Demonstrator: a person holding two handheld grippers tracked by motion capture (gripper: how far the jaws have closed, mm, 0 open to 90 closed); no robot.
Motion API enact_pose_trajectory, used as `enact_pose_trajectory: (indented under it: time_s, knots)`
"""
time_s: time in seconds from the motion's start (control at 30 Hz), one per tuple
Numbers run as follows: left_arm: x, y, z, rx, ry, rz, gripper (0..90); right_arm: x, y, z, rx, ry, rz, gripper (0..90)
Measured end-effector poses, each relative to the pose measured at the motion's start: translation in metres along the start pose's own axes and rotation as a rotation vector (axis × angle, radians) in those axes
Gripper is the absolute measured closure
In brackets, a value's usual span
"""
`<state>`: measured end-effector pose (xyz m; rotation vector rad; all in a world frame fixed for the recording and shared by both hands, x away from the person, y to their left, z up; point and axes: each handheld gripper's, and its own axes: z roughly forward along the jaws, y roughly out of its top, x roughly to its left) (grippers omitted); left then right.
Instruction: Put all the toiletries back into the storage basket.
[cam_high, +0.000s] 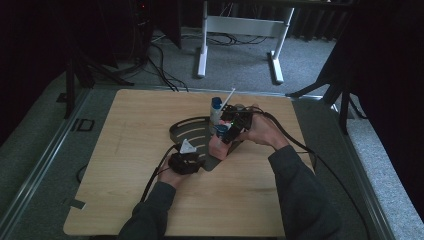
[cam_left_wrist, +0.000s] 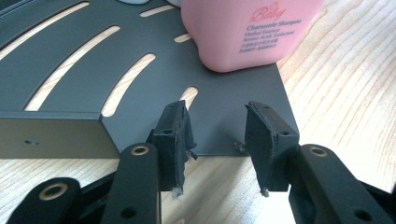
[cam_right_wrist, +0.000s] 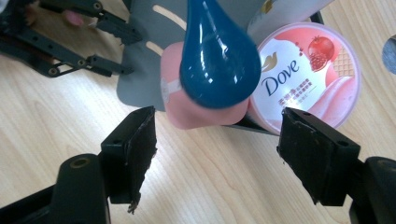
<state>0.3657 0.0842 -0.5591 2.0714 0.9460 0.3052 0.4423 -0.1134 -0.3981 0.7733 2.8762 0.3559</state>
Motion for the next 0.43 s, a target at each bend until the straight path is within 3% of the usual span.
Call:
enact_pose_trajectory:
  time_s: [0.2, 0.43]
  knots:
    - [0.000, 0.000, -0.004, -0.015, 0.003, -0.001, 58.2, -0.006, -0.017, -0.004, -0.050, -0.004, 0.040, 27.4]
    - [0.000, -0.001, -0.007, -0.017, 0.005, 0.003, 58.2, -0.015, -0.036, 0.001, -0.066, 0.007, 0.081, 27.4]
